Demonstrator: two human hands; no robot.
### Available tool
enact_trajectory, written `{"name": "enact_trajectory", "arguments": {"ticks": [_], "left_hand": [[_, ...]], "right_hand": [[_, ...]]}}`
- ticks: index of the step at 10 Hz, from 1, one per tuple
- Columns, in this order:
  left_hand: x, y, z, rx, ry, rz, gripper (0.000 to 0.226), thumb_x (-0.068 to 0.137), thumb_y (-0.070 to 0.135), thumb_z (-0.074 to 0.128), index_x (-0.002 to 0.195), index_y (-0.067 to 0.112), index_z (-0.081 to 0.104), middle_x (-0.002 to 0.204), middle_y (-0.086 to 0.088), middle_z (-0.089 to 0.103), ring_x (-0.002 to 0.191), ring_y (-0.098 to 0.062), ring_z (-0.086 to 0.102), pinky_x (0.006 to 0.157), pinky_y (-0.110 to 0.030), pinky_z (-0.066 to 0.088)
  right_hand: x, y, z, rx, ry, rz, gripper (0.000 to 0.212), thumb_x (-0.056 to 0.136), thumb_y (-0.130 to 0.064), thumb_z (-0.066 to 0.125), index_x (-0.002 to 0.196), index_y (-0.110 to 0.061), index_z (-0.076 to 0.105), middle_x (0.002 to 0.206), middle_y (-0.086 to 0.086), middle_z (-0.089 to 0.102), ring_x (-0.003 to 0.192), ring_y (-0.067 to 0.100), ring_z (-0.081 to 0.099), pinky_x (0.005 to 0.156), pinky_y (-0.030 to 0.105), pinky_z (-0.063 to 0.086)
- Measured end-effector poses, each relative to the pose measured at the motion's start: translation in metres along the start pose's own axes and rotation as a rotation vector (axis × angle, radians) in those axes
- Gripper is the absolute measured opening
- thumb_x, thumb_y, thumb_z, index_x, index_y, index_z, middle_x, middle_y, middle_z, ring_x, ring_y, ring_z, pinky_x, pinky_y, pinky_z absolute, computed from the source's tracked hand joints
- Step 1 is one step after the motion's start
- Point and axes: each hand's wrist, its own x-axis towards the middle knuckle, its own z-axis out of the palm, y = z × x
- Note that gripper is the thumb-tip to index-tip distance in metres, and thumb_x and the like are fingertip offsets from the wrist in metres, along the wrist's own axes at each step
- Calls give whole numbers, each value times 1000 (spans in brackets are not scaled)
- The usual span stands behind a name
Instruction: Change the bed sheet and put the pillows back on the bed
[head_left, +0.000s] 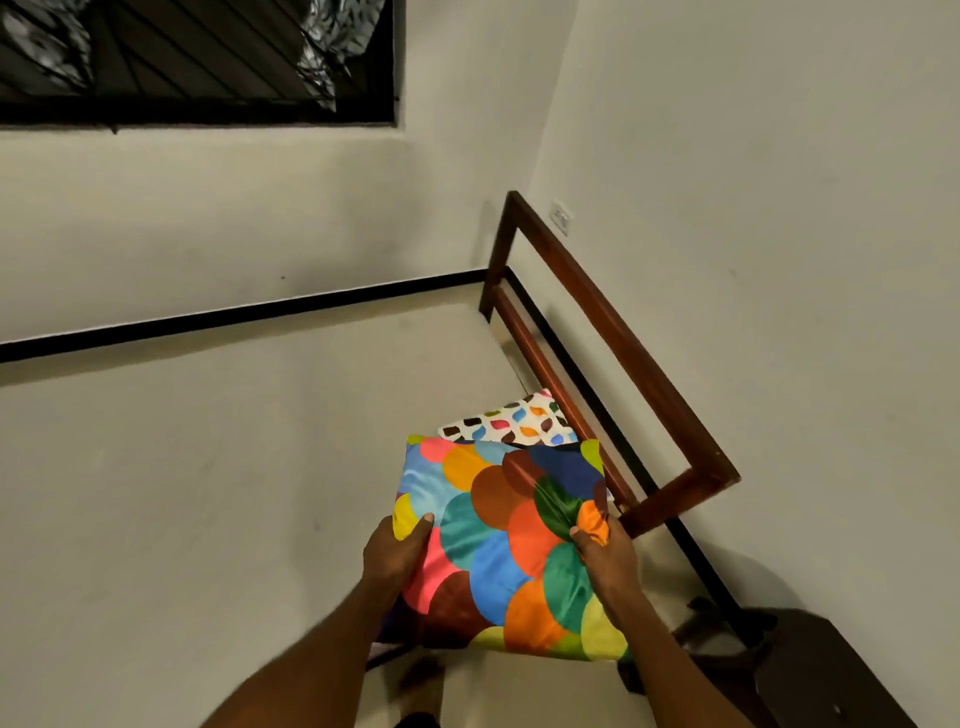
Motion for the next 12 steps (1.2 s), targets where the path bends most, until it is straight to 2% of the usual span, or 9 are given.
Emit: {"name": "enact_trajectory", "arguments": {"ticks": [1,2,3,5,6,7,8,10,12], "left_hand": [[45,39,16,-53,32,-19,17,91,56,72,97,41,66,100,6,70,99,-24,66,93,-39,52],[77,51,26,-114,12,-89,46,78,66,74,113,37,71,108,7,74,103,-22,69,96,-42,55],[131,77,43,-199,-14,-175,69,64,62,76,128,36,66,118,3,74,108,-23,71,96,-46,57],[244,130,88,-270,126,-226,55,68,43,72,121,29,66,113,-3,74,103,-27,72,91,-47,59],[308,136,112,-166,246,-203,54,66,58,67,115,37,67,116,-4,74,110,-31,69,98,-46,55],[393,148,142,-70,364,-156,71,71,55,58,132,20,65,128,-12,71,120,-37,64,99,-40,48],[449,148,158,-39,421,-114,74,74,52,57,138,15,61,131,-14,69,123,-38,62,100,-40,46],[554,113,180,-46,471,-8,69,70,51,62,136,33,58,126,-2,71,116,-30,66,100,-46,53],[595,45,225,77,259,-64,71,66,64,70,124,26,58,113,-6,70,106,-33,69,86,-53,59]], "right_hand": [[74,-38,4,-28,-62,-29,45,93,-28,75,134,-16,62,119,7,71,112,32,67,103,51,53],[134,-47,12,-62,-69,-61,65,85,-67,64,136,-28,61,122,5,70,114,29,66,104,51,52],[215,-80,28,-77,-152,-156,36,94,-66,51,127,-56,57,123,-14,68,118,20,64,109,47,48],[358,-145,77,-185,-250,-214,42,105,-39,51,147,-34,51,136,3,64,120,29,61,110,44,46],[431,-147,107,-244,-265,-212,37,105,-44,48,134,-24,61,129,8,68,114,31,64,102,38,48],[517,-147,150,-312,-254,-286,16,103,-39,54,101,-24,61,103,8,69,103,36,66,88,36,48],[576,-145,182,-345,-266,-319,10,99,-33,58,92,-27,53,99,10,67,98,37,65,83,33,45],[666,-125,241,-309,-285,-444,50,95,-26,62,144,-25,51,143,8,60,132,31,57,113,47,46],[674,-76,270,-422,-390,-415,70,98,-23,64,161,-29,34,159,4,47,141,31,49,115,48,43]]}}
